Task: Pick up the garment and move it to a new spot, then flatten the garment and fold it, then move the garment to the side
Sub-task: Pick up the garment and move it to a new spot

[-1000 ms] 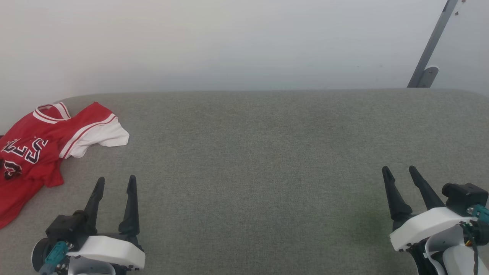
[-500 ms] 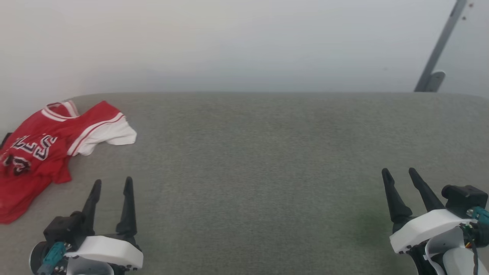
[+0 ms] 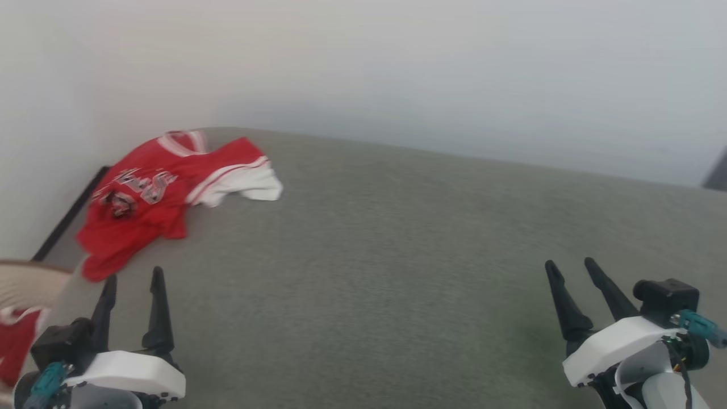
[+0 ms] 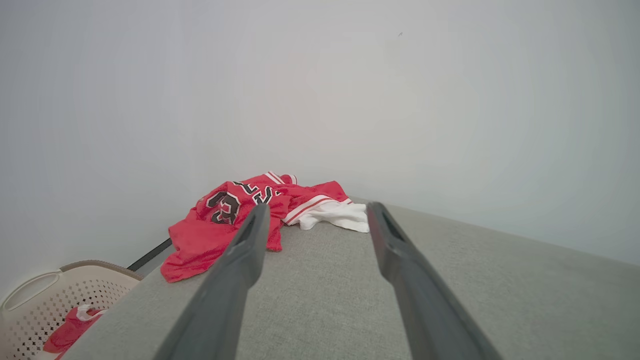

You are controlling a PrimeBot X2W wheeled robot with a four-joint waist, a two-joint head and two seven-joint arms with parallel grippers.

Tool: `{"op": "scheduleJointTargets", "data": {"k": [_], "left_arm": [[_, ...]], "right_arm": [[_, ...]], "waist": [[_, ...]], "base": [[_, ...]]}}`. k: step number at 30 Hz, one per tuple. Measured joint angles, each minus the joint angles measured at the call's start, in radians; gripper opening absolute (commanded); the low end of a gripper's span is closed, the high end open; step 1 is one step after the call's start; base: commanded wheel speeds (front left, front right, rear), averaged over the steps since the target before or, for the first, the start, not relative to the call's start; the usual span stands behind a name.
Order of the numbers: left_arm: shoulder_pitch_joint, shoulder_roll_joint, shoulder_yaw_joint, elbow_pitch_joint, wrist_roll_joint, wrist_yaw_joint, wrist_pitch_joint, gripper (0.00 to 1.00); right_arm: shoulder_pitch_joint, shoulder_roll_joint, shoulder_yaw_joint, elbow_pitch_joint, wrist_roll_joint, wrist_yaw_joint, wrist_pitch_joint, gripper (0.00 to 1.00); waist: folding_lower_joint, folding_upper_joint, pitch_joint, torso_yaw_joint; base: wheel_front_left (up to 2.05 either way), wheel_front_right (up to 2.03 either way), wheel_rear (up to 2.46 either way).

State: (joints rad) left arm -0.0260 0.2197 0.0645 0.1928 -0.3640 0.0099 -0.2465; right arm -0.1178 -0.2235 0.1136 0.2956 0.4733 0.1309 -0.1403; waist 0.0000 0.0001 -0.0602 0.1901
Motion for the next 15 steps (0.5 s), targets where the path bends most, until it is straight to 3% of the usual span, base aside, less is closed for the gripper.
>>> {"op": "scheduleJointTargets", "data": {"k": [15], "left_arm": [[0.043, 0.023, 0.013, -0.041, -0.014, 0.021, 0.034, 1.0]], "right_arm": [[0.001, 0.005, 0.044, 0.013, 0.018, 0.0, -0.002, 1.0]], "waist": [[0.0, 0.0, -0.035, 0.186]], "base": [[0.0, 0.0, 0.0]]}}
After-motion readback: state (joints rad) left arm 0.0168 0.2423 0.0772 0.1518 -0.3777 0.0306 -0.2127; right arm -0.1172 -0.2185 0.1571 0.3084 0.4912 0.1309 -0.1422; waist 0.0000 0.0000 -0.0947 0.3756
